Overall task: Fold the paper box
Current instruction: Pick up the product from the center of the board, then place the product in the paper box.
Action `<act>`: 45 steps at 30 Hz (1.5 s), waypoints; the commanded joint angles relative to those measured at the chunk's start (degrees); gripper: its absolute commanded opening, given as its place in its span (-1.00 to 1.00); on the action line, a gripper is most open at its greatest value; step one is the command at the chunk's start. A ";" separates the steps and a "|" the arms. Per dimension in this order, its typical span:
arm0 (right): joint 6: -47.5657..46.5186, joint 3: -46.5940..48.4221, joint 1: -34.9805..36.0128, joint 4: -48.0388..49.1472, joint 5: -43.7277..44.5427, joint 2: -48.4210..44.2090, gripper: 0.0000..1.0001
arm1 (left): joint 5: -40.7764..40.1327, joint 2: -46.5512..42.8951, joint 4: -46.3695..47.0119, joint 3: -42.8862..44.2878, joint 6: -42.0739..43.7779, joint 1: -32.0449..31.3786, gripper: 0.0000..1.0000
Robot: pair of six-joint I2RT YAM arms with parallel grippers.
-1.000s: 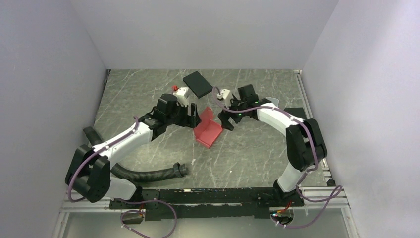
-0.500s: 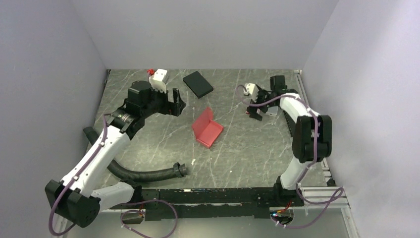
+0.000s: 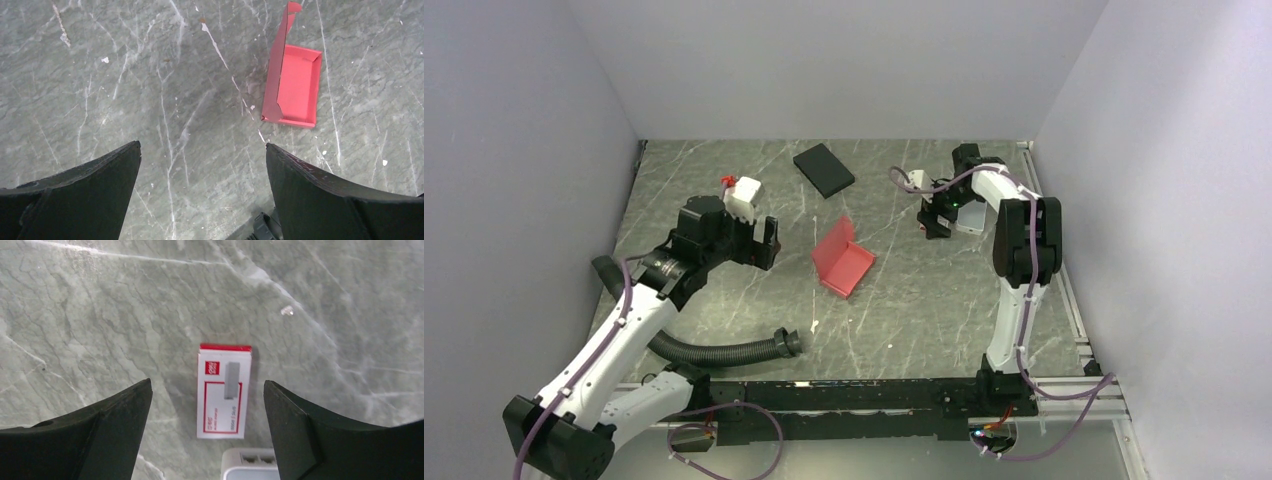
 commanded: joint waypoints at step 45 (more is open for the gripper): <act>-4.95 -8.66 41.48 5.96 15.48 -11.45 -0.17 | -2.68 -3.45 1.39 -0.54 2.65 0.25 0.99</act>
